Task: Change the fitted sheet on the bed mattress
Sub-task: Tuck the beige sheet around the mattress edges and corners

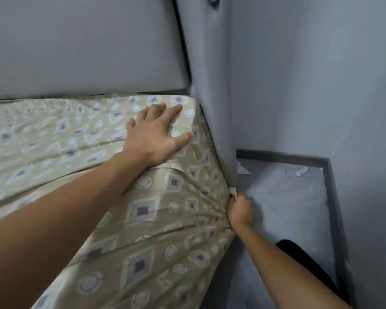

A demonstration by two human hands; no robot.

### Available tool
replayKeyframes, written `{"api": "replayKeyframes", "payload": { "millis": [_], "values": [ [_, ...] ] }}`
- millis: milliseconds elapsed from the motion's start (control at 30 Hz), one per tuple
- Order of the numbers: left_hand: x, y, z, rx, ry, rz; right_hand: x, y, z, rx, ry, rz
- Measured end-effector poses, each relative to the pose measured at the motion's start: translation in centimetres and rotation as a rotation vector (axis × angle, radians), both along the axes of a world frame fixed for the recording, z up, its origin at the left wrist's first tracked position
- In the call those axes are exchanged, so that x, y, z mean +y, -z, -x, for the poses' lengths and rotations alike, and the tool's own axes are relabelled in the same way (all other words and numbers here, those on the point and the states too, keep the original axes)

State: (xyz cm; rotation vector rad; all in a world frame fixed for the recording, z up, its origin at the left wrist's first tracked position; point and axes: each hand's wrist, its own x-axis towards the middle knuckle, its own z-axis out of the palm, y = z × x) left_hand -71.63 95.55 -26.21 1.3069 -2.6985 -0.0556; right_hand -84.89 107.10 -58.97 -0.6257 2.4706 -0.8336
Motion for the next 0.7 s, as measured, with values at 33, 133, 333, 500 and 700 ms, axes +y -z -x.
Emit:
{"api": "replayKeyframes", "payload": {
  "millis": [33, 133, 333, 500, 700],
  "values": [
    [0.1, 0.5, 0.2, 0.020, -0.003, 0.018, -0.2, 0.2, 0.1, -0.011, -0.007, -0.013],
    [-0.1, 0.6, 0.2, 0.035, 0.022, 0.047, -0.6, 0.5, -1.3, -0.073, -0.072, -0.035],
    [-0.3, 1.3, 0.2, 0.098, 0.026, 0.052, -0.7, 0.8, -0.3, -0.146, 0.024, -0.037],
    [0.1, 1.2, 0.3, 0.071, 0.001, 0.047, -0.5, -0.2, -2.6, -0.254, 0.129, 0.028],
    [-0.1, 1.0, 0.3, 0.037, -0.015, 0.042, -1.7, -7.3, -4.8, -0.305, 0.247, 0.642]
  ]
}}
